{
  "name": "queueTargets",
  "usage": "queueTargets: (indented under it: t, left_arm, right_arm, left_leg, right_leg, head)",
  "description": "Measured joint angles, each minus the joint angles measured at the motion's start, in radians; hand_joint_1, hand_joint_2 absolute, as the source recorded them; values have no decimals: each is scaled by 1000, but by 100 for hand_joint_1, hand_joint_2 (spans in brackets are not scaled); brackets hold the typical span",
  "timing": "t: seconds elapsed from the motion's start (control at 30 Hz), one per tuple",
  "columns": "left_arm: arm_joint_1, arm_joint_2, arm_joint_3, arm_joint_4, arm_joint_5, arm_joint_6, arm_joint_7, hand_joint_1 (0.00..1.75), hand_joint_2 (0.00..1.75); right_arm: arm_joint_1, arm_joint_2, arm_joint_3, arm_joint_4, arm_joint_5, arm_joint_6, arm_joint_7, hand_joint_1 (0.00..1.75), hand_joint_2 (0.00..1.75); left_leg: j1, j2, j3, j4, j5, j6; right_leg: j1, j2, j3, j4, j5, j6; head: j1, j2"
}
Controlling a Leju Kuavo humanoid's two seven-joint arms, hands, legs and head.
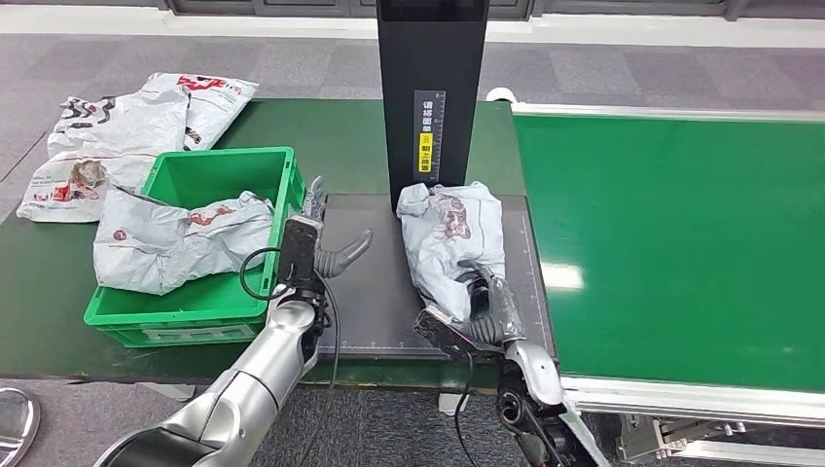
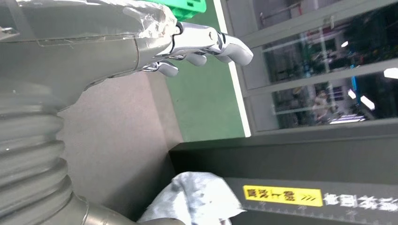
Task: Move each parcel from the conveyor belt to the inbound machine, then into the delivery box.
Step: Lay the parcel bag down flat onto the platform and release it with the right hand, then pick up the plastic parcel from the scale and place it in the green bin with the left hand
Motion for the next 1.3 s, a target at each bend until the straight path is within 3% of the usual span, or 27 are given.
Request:
queueTargets:
  t: [0.27, 0.43, 0.57, 0.67, 0.87, 1.1, 1.3]
  left_arm:
    - [22, -16, 2, -51, 39, -11, -44, 0, 175]
    - [25, -30, -6, -68, 56, -60, -53, 0, 175]
    - [25, -37, -34, -68, 43, -94, -56, 0, 175]
    - [25, -41, -70, -63, 5, -110, -54, 0, 175]
    - [23, -49, -198, -23, -183, -149, -20, 0, 175]
    - [-3, -60, -391, 88, -438, -114, 148, 0, 175]
    - [-22, -63, -458, 136, -475, -105, 191, 0, 175]
  right_arm:
    - [15, 4, -69, -58, -375, -63, -293, 0, 175]
    - [-3, 7, -145, -63, -724, 122, -395, 0, 175]
    - [-31, 6, -210, -47, -867, 223, -416, 0, 175]
    - [-49, 5, -246, -30, -909, 244, -424, 0, 175]
    - [-71, 2, -307, -11, -915, 198, -430, 0, 175]
    - [-68, 0, -365, -25, -878, 162, -435, 0, 175]
    - [-59, 0, -384, -50, -866, 159, -431, 0, 175]
  left_leg:
    - [0, 0, -1, 0, 0, 0]
    - [0, 0, -1, 0, 0, 0]
    - [0, 0, 0, 0, 0, 0]
    - [0, 0, 0, 0, 0, 0]
    - [0, 0, -1, 0, 0, 0]
    - [-1, 0, -1, 0, -1, 1]
    - [-1, 1, 0, 0, -1, 1]
  right_leg:
    - [0, 0, 0, 0, 0, 0]
    - [0, 0, 0, 0, 0, 0]
    - [0, 0, 0, 0, 0, 0]
    - [0, 0, -1, 0, 0, 0]
    - [0, 0, -1, 0, 0, 0]
    - [0, 1, -1, 0, 0, 0]
    - [0, 1, -1, 0, 0, 0]
  head:
    - [0, 0]
    - [0, 0]
    - [0, 0]
    - [0, 0]
    - [0, 0]
    - [0, 0]
    - [0, 0]
